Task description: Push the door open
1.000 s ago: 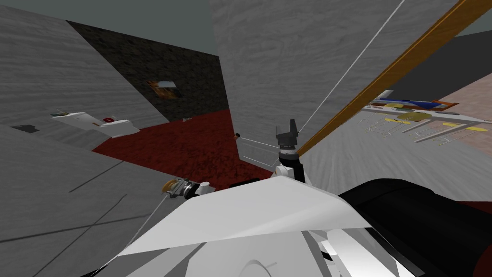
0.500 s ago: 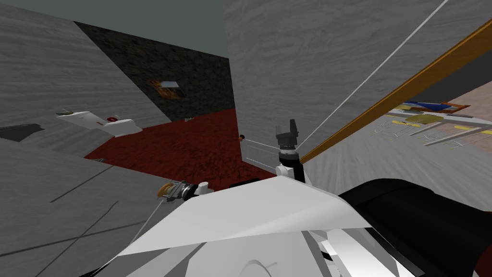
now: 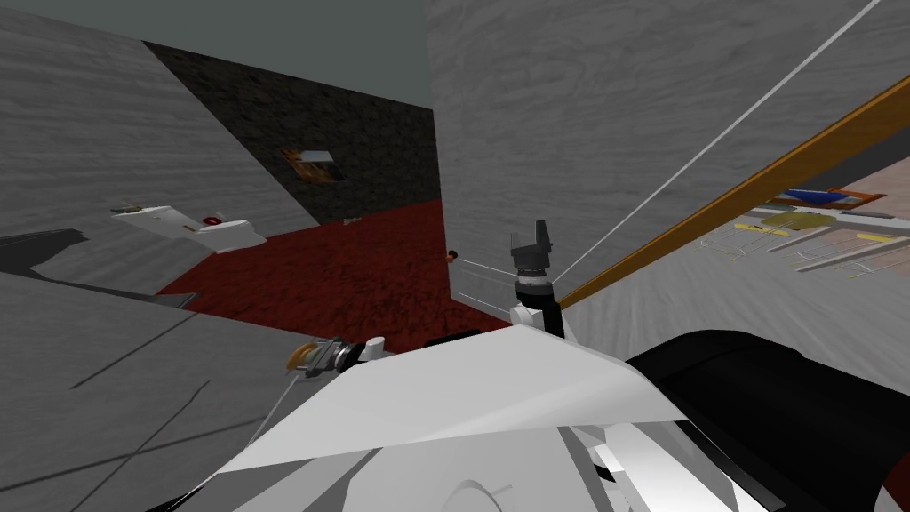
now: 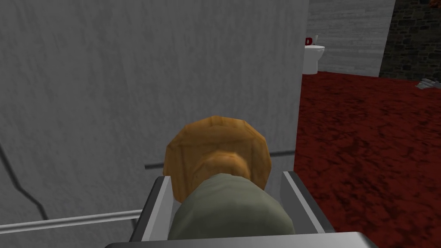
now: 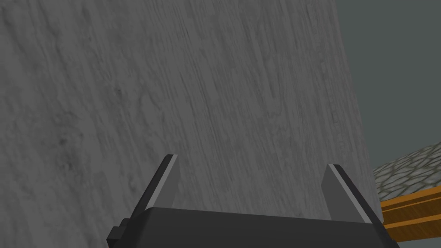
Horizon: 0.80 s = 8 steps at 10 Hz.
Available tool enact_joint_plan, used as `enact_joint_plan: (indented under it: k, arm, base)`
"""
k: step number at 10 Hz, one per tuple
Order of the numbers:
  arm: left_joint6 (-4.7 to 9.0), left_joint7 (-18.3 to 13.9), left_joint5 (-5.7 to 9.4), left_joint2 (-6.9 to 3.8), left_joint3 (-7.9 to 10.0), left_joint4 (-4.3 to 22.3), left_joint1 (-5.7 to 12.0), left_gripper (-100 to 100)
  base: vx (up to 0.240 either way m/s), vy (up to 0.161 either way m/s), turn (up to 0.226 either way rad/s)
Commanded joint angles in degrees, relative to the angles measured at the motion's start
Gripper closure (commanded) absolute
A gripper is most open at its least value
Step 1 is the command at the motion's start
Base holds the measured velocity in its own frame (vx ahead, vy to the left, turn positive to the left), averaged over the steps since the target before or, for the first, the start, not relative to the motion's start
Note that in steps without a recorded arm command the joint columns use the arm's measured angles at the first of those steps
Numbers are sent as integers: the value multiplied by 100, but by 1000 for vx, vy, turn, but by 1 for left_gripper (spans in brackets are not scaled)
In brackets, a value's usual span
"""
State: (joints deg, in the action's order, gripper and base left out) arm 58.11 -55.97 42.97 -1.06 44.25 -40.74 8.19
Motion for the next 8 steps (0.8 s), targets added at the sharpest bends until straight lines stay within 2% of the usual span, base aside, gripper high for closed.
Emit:
enact_joint_plan:
  k: [1, 4, 7, 8]
  arm:
    - [100, 92, 104, 39, 179, -85, -12, 100]
    - [200, 183, 207, 148, 343, -75, 27, 100]
    - [332, 304, 344, 359, 561, -62, 79, 100]
    - [301, 267, 309, 322, 505, -78, 51, 100]
  base:
    - [82, 84, 26]
    - [132, 139, 29]
    - [133, 173, 35]
    - [50, 79, 10]
